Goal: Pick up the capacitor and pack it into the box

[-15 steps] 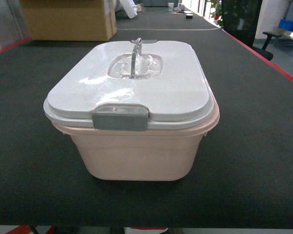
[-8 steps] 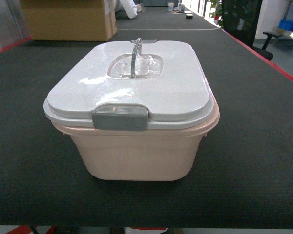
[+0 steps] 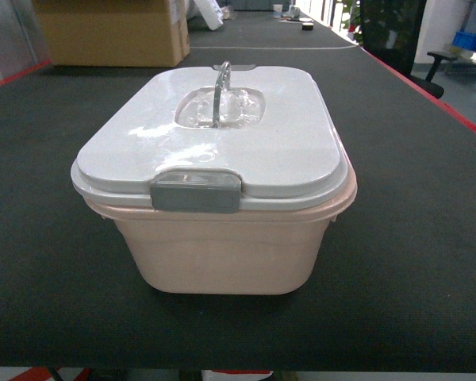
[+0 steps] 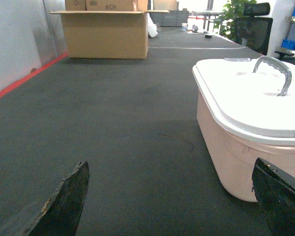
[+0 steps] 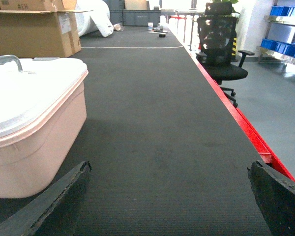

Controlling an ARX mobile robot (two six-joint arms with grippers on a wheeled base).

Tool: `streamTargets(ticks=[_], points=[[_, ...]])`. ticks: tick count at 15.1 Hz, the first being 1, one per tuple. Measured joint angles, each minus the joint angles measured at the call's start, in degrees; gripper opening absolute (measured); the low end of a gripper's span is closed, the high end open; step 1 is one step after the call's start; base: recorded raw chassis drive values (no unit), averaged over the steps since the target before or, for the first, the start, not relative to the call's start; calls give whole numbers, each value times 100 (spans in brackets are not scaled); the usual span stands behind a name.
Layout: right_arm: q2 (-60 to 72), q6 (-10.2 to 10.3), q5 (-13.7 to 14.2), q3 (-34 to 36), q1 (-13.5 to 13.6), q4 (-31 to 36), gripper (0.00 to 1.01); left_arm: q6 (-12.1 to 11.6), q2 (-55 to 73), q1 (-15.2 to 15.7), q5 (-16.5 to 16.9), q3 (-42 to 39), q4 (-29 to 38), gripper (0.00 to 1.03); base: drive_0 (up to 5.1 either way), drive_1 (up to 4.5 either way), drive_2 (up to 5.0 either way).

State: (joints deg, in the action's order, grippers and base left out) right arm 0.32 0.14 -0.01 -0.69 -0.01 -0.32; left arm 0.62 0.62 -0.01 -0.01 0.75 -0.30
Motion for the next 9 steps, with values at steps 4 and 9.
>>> streamTargets(ticks=[4, 9], points=[[-2, 0, 2, 0, 0, 0, 98, 2, 0, 0, 0, 0, 2, 98, 0, 0, 0], [0, 0, 2, 0, 0, 0, 98, 0, 0, 0, 0, 0, 0, 98, 0, 0, 0]])
